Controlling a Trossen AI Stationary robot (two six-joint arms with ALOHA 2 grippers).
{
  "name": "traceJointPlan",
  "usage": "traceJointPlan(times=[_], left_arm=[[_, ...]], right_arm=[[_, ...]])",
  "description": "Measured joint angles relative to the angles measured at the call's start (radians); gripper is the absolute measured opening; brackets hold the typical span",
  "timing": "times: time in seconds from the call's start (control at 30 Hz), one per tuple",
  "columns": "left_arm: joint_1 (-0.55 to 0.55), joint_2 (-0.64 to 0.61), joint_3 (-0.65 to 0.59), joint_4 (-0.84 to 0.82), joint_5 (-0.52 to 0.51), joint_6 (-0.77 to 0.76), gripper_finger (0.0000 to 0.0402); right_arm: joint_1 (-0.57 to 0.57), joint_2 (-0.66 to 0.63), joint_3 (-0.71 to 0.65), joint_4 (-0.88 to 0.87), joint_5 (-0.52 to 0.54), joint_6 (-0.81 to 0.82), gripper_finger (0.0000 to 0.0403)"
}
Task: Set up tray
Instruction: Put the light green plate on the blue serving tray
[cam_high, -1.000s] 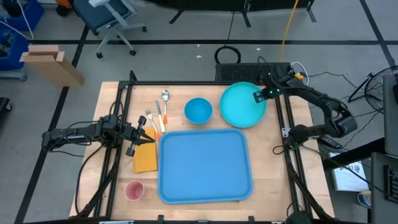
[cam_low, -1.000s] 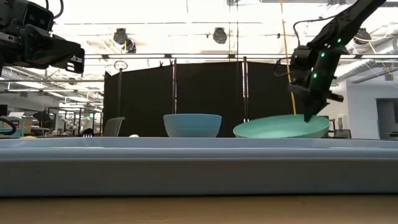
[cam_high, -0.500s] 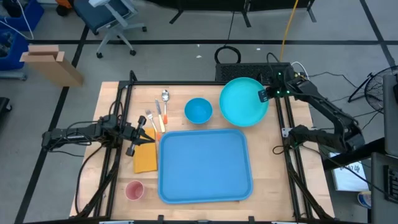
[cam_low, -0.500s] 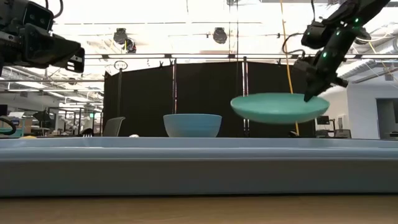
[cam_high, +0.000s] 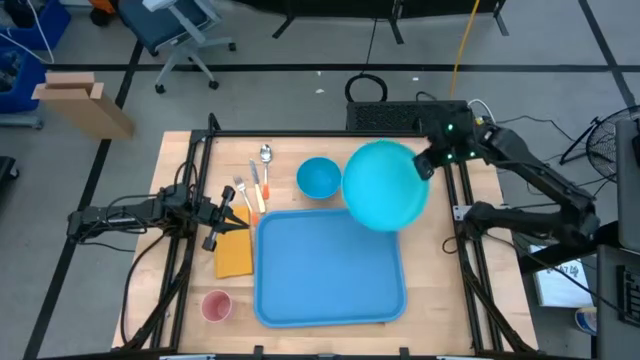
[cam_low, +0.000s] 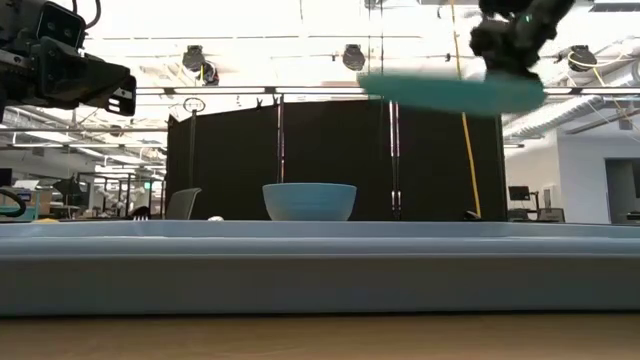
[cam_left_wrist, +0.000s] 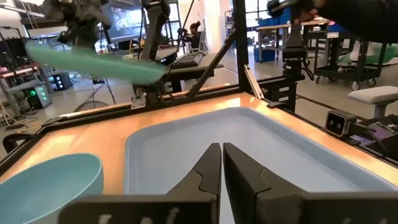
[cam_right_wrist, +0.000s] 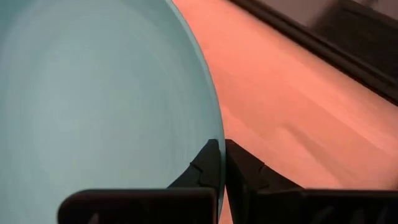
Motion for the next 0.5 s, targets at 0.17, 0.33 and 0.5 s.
traceJointPlan(times=[0.17,0.33,0.5], left_arm=[[0.0,0.0,0.0,0.0,0.0,0.0,0.0021],[0.0,0.0,0.0,0.0,0.0,-0.001,0.0021],[0.0,0.0,0.0,-0.001,0.0,-0.011,0.0021]], right_arm=[[0.219,0.028,0.003,0.05,0.031,0.059,0.0],[0.402,0.092,0.003,0.06,0.132,0.111,0.0],[0.545,0.195,0.002,0.082,0.211,0.15,0.0]])
